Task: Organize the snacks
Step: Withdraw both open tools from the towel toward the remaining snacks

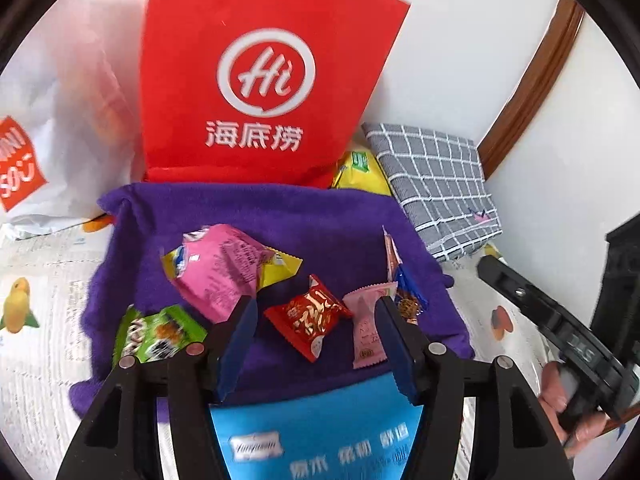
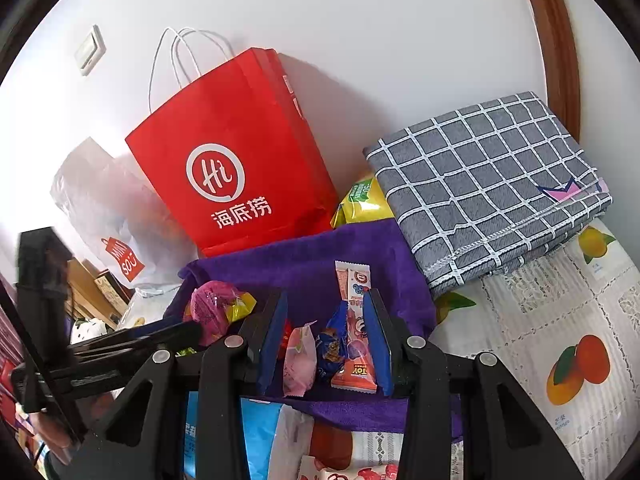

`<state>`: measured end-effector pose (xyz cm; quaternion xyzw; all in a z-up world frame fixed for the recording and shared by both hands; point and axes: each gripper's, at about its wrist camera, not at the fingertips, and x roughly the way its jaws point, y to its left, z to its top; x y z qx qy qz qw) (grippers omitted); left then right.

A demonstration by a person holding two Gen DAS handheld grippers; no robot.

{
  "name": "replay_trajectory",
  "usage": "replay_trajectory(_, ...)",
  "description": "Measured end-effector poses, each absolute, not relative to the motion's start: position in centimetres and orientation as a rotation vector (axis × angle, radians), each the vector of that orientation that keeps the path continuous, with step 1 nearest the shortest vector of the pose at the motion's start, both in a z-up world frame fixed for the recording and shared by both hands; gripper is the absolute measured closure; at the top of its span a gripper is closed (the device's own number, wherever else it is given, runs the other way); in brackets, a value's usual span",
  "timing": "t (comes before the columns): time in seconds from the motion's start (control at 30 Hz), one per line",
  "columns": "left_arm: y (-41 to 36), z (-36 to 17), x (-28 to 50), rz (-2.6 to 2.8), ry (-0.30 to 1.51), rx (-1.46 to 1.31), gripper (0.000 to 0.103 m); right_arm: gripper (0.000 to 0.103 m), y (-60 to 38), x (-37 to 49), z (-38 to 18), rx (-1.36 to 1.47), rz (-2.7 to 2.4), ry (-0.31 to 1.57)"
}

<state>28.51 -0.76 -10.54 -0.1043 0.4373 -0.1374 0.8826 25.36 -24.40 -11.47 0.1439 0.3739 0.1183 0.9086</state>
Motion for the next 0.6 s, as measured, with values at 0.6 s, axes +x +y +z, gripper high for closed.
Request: replay_trajectory(0.6, 8.4, -12.8, 21.1, -0.133, 0.857, -0.243, 0.04, 0.05, -24.4, 18.4, -12.5, 0.175, 0.266, 0.874)
